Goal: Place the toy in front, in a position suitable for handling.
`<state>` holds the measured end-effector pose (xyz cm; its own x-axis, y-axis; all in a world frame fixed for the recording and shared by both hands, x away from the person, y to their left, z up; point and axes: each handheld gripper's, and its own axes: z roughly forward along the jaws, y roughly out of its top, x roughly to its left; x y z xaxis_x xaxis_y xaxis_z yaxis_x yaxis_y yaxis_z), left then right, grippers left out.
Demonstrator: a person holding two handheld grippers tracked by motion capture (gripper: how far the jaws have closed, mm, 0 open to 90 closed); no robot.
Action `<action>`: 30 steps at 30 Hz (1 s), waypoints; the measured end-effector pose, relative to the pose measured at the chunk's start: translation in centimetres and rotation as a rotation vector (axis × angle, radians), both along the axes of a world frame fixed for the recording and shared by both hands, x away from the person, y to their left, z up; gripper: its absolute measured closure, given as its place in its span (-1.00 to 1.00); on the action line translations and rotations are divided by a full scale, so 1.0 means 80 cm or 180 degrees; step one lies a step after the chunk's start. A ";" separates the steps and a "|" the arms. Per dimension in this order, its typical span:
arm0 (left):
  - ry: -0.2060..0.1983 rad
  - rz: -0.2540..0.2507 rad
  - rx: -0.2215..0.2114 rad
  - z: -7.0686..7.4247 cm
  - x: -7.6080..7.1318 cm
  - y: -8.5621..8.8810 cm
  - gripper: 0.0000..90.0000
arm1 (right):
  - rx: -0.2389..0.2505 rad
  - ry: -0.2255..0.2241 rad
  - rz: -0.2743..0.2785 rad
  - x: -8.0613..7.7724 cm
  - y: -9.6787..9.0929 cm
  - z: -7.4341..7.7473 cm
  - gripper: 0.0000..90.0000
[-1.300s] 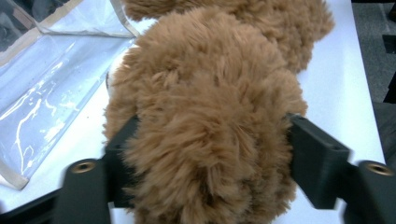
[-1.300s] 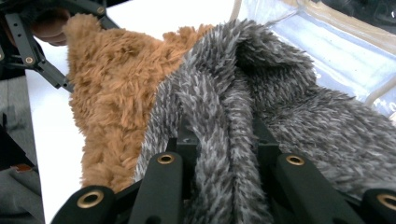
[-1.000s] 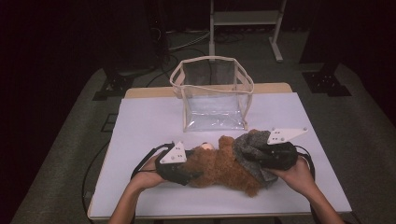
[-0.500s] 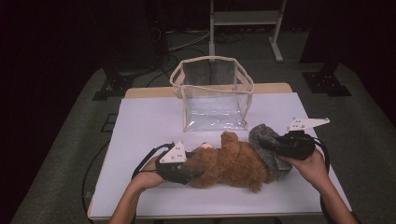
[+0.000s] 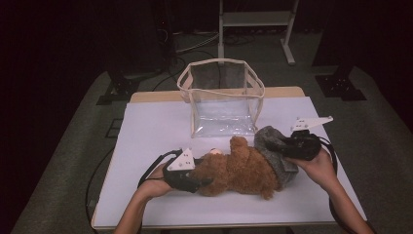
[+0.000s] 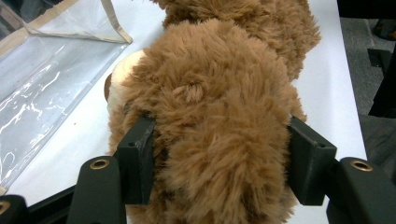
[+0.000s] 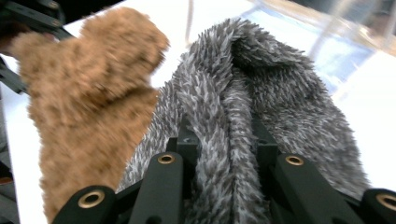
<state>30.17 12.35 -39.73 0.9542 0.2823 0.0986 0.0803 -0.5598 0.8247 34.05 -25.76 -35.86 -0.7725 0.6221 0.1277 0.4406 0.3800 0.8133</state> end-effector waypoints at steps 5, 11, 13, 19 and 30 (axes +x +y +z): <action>-0.0035 0.0019 0.0039 0.002 0.000 -0.006 -0.19 | -0.0039 0.0027 -0.0083 -0.005 -0.017 0.008 0.59; -0.0040 0.0054 0.0036 0.003 0.002 -0.011 -0.19 | 0.0092 -0.0193 0.0197 -0.029 0.009 0.053 0.58; -0.0046 0.0053 0.0040 0.003 0.002 -0.012 -0.18 | 0.0118 -0.0220 0.0350 -0.036 0.027 0.065 0.58; -0.0055 0.0046 0.0056 0.003 0.001 -0.015 -0.18 | -0.0117 -0.0263 0.0682 -0.041 0.098 0.075 0.59; -0.0076 0.0046 0.0057 0.002 -0.001 -0.014 -0.18 | -0.0708 -0.0076 0.0639 -0.012 0.144 0.033 0.60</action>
<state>30.11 11.20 -39.54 0.9474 0.2941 0.1265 0.0690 -0.5734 0.8164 33.12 -14.25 -33.19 -0.8839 0.4674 -0.0141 0.3205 0.6275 0.7096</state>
